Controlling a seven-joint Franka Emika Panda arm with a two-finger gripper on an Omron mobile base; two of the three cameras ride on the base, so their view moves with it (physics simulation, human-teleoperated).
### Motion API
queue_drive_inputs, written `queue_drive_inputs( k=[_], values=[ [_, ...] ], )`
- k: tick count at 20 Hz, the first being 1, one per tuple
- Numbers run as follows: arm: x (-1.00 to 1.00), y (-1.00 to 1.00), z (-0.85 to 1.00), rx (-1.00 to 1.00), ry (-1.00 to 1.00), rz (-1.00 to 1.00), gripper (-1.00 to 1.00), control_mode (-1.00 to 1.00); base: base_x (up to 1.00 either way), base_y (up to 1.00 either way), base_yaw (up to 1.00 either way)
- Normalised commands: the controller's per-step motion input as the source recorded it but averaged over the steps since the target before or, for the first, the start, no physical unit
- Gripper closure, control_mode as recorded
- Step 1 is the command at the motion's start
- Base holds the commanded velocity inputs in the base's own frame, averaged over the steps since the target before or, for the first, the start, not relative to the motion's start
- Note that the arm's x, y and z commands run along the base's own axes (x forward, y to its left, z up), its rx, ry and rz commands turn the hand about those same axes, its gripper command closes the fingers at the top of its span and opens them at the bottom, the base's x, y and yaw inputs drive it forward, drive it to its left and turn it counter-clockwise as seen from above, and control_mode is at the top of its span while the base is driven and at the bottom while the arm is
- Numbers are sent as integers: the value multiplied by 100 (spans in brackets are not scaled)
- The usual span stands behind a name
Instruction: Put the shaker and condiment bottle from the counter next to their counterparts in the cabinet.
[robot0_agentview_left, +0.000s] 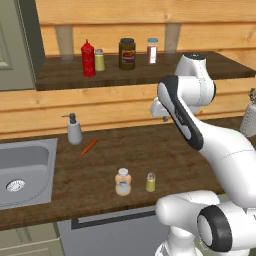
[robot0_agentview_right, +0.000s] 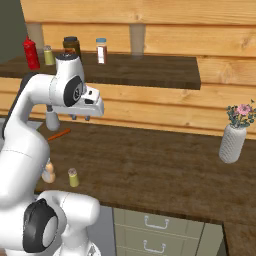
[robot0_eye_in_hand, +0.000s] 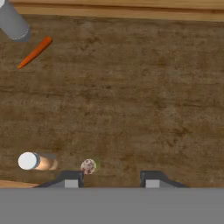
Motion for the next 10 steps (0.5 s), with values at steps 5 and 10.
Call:
queue_drive_inputs(
  k=[5, 10],
  values=[
    [-32, -2, 0, 0, -14, 0, -100, -100, 0, 0, 0],
    [-54, -27, 0, 5, -35, 6, -100, -100, 0, 0, 0]
  ],
)
